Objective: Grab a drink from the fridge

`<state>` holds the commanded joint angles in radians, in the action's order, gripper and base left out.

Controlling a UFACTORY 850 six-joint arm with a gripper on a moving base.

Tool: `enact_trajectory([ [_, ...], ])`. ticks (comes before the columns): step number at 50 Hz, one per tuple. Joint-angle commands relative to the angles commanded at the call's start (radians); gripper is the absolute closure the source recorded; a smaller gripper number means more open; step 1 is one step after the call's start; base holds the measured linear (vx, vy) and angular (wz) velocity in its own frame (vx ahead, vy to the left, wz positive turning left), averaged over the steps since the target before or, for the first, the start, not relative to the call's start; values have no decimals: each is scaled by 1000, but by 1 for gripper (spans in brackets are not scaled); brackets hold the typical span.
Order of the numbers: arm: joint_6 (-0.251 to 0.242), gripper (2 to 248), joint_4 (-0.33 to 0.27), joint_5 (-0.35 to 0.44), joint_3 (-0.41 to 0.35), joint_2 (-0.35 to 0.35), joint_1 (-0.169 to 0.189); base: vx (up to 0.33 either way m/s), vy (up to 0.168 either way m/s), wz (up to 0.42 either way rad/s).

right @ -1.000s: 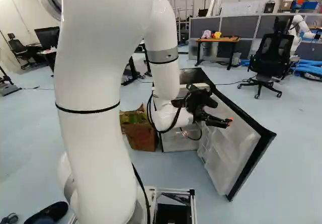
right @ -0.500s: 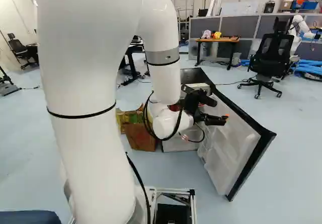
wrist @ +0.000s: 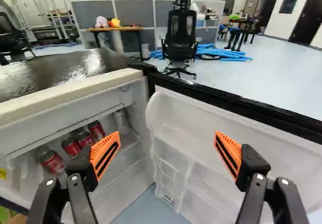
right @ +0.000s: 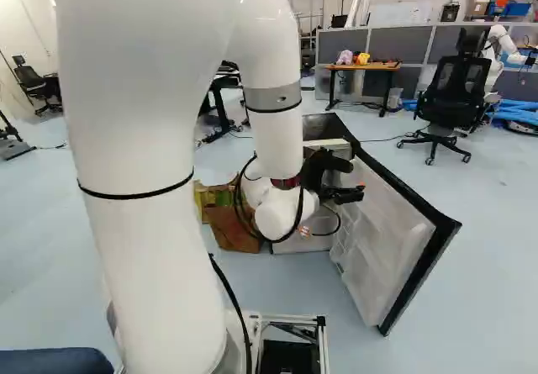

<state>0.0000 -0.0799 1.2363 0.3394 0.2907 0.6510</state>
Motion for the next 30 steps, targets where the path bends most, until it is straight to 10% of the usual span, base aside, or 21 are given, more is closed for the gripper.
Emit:
enact_trajectory([
  [30,0,3,-316,0,29,102,0,0,0,0],
])
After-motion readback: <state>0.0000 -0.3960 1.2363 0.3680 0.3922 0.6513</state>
